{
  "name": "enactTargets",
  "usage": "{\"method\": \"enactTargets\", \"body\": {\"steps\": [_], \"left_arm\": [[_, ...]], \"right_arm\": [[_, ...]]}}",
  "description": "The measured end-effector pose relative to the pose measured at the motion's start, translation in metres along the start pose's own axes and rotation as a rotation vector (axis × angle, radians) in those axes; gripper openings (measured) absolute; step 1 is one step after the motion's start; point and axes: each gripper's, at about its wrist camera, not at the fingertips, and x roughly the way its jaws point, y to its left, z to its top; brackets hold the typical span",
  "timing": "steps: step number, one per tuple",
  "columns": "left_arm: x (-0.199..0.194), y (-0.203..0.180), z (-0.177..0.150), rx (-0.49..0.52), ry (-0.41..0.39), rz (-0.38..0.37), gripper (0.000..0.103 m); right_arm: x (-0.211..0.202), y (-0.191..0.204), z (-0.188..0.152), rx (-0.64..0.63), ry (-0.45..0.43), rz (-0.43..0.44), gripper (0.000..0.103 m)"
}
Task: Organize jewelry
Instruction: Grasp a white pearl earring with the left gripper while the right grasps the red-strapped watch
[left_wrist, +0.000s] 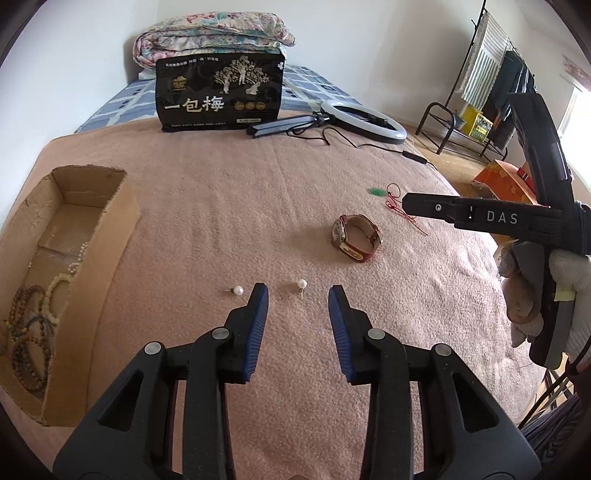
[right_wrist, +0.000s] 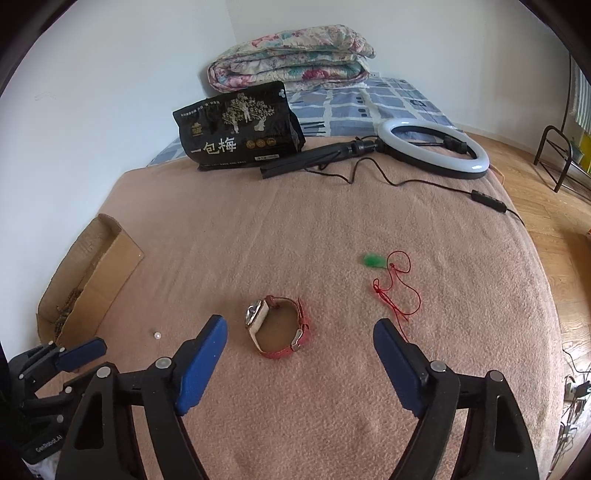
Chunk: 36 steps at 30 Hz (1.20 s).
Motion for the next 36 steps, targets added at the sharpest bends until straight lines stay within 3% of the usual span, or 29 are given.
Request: {"method": "enactTargets", "body": {"steps": [7,9,14,26,36], "left_arm": [[0.038,-0.005,-0.003,0.020,0.036,-0.005,0.028],[0.047,-0.007,-0.004,0.028,0.047,-0.004,0.022],[0.064,-0.005,-0.006,0.031,0.064,0.006,0.021],[0.083,-0.004,-0.005,0.040,0.073,0.011,0.017],[0.087,-0.003,-0.004,0.042,0.055,0.016,0.007]], "right_arm": [[0.026,-0.004,-0.003,0.006,0.035,0.025,0.065],[0.033,-0.004,-0.005,0.006,0.047,0.031,0.059],[0.048,-0.006,-0.008,0.006,0.070,0.028,0.050],[0.070,-0.007,-0.009,0.018,0.105,0.038,0.035],[0.082,-0.008,-0.008,0.023,0.125,0.035,0.022]]}}
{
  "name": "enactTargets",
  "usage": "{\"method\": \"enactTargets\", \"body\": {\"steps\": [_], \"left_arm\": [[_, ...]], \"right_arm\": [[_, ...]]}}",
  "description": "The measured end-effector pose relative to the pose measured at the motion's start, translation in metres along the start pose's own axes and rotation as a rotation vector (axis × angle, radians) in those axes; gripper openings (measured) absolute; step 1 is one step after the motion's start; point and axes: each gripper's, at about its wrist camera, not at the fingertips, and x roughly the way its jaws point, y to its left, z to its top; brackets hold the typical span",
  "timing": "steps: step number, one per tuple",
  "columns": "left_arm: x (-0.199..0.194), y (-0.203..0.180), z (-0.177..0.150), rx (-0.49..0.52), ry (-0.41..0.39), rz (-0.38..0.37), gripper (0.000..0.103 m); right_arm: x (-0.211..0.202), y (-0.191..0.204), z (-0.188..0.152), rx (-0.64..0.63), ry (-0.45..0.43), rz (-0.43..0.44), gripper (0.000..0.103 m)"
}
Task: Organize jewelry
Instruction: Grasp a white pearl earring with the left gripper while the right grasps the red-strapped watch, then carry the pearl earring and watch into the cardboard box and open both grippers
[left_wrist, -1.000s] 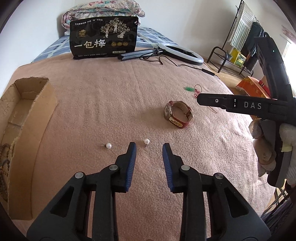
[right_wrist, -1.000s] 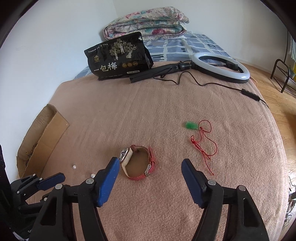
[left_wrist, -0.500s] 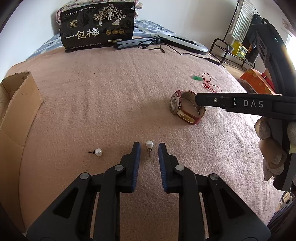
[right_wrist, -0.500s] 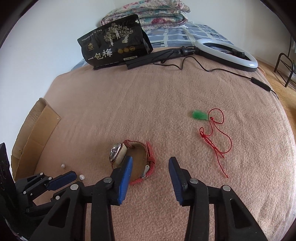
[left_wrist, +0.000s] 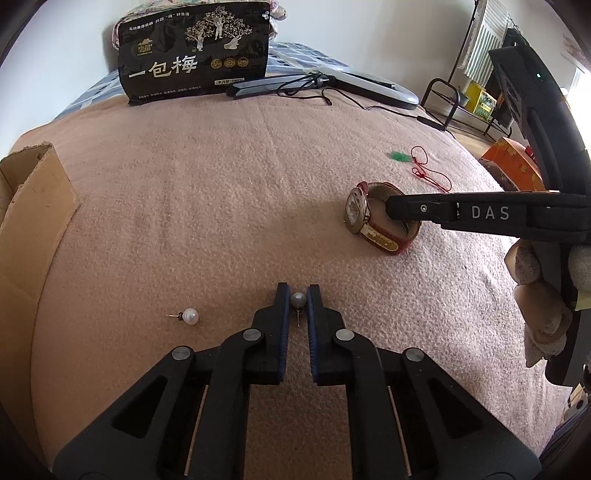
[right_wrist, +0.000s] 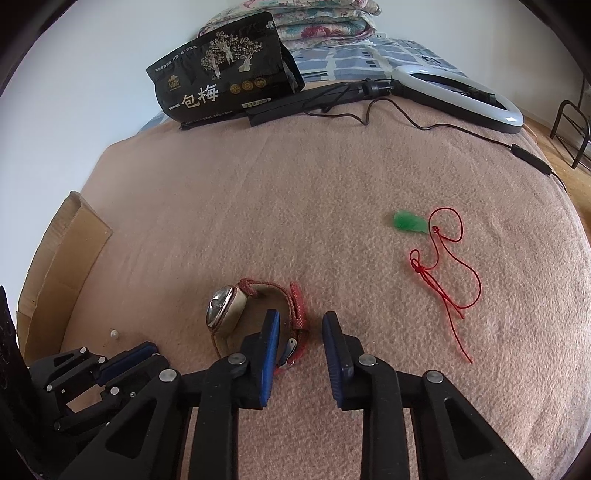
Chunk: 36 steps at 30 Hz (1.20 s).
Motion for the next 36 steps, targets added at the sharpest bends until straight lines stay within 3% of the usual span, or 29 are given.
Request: {"method": "enactTargets", "body": {"steps": [8,21,36], "left_arm": [[-0.001,0.000,0.000,0.003,-0.009,0.001,0.007],[-0.012,0.000,0.000,-0.011,-0.030,-0.001,0.007],[-0.053,0.003,0.011,-0.017,-0.101,0.013,0.007]], "right_arm": [[0.003,0.003,0.002,0.001,-0.003,-0.004,0.010],[-0.011,0.002,-0.001,0.020,-0.046,-0.012,0.009],[-0.047,0.014,0.000,0.006,-0.101,-0.010,0.009]]}}
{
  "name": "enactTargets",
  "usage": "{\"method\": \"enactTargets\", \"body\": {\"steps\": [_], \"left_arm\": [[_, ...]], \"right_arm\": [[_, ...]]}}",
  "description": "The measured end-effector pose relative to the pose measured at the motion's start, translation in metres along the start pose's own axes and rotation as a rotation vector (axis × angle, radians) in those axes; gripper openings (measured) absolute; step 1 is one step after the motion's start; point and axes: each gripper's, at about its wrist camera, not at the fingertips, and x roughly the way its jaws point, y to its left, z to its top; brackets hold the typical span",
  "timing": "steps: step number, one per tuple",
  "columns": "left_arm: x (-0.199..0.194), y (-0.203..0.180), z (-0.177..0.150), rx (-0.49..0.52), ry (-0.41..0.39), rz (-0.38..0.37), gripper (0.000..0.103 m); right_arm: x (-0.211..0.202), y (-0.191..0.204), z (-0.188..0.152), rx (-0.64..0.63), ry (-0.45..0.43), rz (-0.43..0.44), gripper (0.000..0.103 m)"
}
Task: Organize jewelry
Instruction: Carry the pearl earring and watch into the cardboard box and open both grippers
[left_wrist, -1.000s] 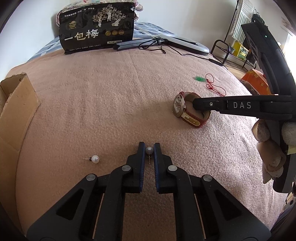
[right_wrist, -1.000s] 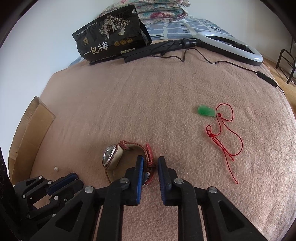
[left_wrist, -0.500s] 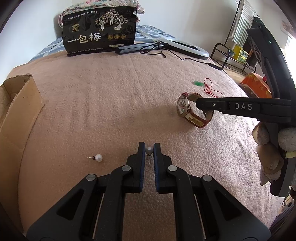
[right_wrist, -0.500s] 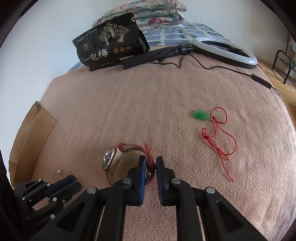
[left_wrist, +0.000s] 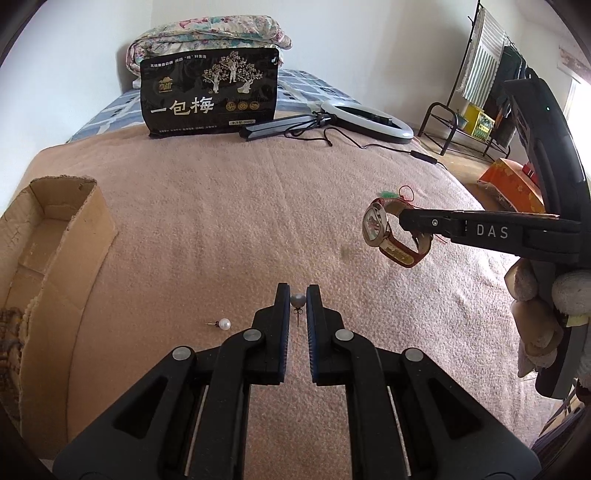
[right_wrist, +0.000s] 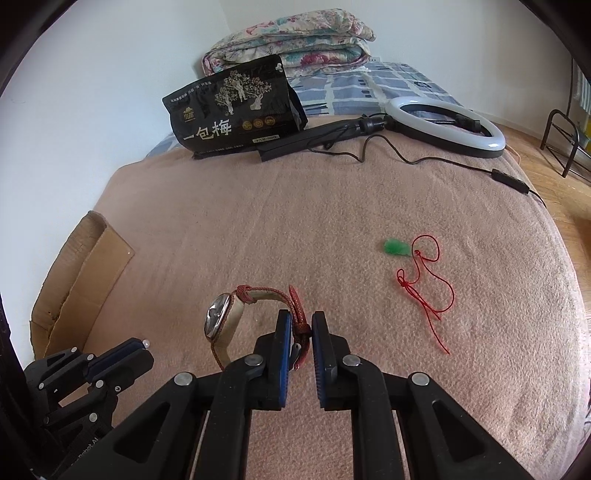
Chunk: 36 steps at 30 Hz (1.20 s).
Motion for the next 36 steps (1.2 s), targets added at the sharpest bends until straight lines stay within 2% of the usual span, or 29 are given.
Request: {"method": "enactTargets", "body": {"steps": [10,20,36], "left_arm": [[-0.035,0.014,0.006,-0.024,-0.056,0.025,0.007],[-0.066,0.045,0.009,-0.067,-0.103,0.067,0.007],[-0.104,0.127,0.019,-0.156,-0.166,0.171,0.007]], "right_arm": [[-0.024,0.025,0.005,-0.031,-0.039,0.012,0.009],[-0.040,0.061,0.009,-0.076,-0.067,0.043,0.009],[-0.031,0.131,0.027,-0.149,-0.080,0.104,0.009]]}}
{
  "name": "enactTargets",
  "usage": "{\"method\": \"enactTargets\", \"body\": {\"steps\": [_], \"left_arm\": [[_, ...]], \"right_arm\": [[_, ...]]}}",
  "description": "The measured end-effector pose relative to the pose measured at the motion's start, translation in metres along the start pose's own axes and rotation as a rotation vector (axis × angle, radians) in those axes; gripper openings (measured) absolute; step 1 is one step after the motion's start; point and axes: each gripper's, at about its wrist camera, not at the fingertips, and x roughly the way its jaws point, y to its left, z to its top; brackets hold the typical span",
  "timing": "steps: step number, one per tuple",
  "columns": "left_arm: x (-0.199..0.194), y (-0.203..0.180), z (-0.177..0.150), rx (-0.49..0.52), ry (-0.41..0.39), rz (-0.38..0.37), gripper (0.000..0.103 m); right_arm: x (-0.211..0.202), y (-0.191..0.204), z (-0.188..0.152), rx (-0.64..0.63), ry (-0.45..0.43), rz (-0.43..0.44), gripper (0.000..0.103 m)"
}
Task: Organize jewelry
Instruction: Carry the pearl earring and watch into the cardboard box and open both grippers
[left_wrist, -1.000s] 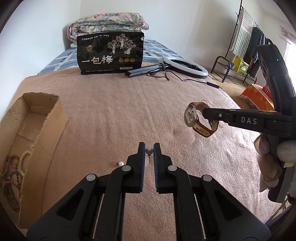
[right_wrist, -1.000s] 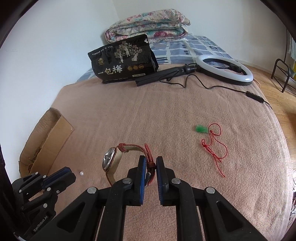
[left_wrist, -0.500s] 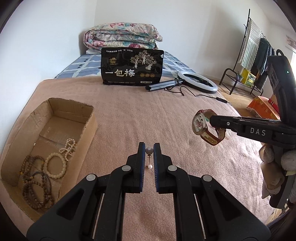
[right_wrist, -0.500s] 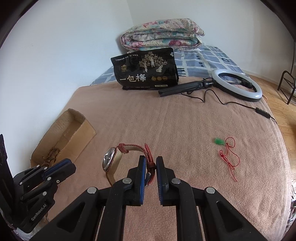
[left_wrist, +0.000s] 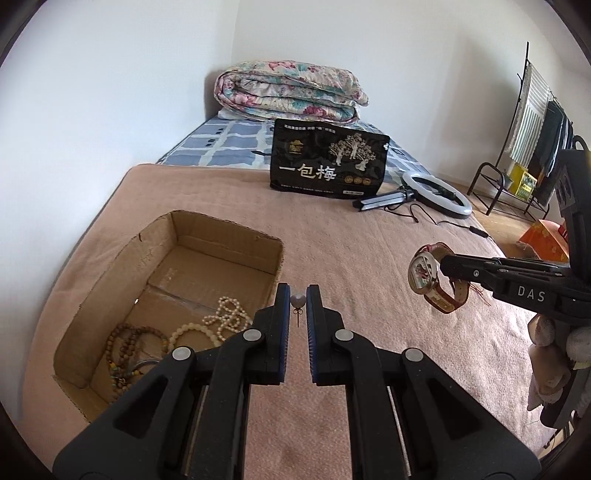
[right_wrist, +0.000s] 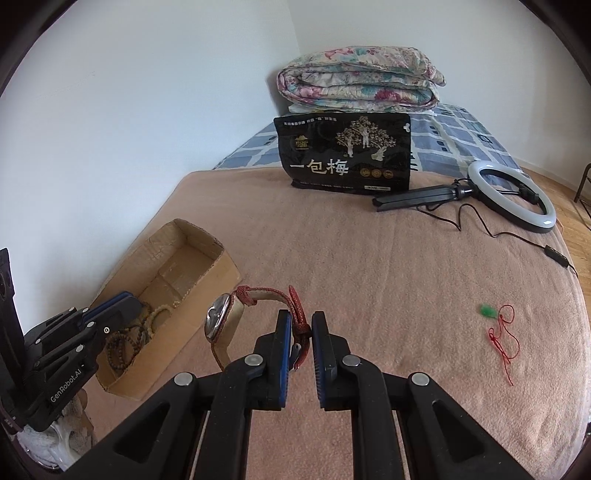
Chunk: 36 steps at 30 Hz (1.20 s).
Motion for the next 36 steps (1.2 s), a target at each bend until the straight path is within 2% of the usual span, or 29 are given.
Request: {"method": "enactTargets", "body": {"steps": [8,19,36], "left_arm": [[0.004,0.041,0.008,-0.057,-0.008,0.045,0.007],[0.013,0.079,0.021,-0.053,0.002,0.108,0.007],[0.030,0.100,0.022,-0.072,0.024,0.127,0.007]], "right_arm": [[0.023,0.034,0.018,-0.040,0.006,0.023,0.009],[0.058,0.074,0.041,-0.083,0.019,0.058,0.009],[0.103,0.111,0.053,-0.112,0.057,0.087,0.009]]}}
